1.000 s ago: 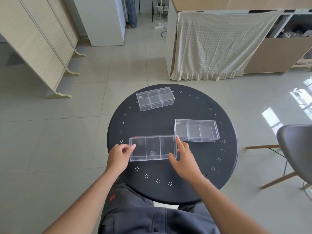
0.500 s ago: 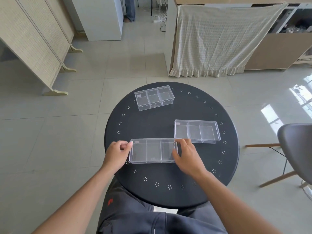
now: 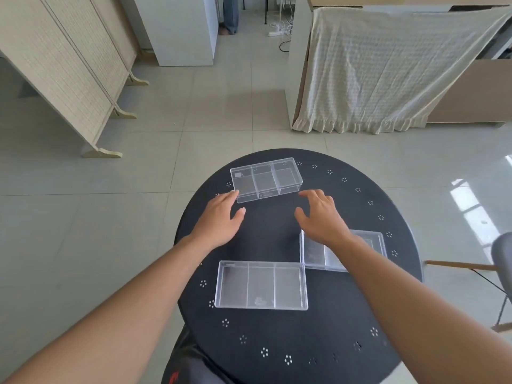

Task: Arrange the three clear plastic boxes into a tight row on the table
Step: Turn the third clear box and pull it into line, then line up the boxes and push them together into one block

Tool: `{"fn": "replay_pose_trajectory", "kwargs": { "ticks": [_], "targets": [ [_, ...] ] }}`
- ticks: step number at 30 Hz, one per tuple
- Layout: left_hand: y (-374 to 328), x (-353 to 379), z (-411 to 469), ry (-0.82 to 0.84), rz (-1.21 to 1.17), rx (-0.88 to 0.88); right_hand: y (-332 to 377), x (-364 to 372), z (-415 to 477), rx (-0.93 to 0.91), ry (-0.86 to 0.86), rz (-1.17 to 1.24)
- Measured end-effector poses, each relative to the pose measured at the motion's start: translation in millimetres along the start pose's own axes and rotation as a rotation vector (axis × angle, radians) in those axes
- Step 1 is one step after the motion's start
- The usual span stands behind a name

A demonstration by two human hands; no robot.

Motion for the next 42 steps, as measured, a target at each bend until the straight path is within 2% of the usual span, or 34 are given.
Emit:
{"fn": "replay_pose_trajectory", "kwargs": {
  "ticks": [4,8,19,25,28,35,42],
  "targets": [
    [4,24,26,0.134,0.099,-0.073,-6,10,35,-0.002,0.105,-0.054],
    [10,24,49,0.126,0.171,-0.121,-16,27,55,0.002,0.209,-0.149],
    [20,17,66,0.126,0.188,-0.146,-8,32,65,-0.037,0.178,-0.174],
    [-9,6,46,0.028,0.167,-0.013,-10,18,43,-0.061,0.123,-0.147],
    [-31,14,26,0.031,0.155,0.077,-20,6,22,-0.034,0.105,-0.142],
    [-76,66,-30,0.192,0.133,0.254,-66,-20,-37,0.061,0.045,-0.147],
    [-108,119,-70,0.319,0.150,0.369,-112,-34,-96,0.163,0.063,-0.163]
  ]
}}
Point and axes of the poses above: each hand's wrist, its own z-axis towards the middle knuckle, its own x-axis out of the palm, y = z × x, the point moved 10 cm from there along z, towards the middle knuckle, and after that the axes turned 7 degrees about -x, right-handed, at the moved point
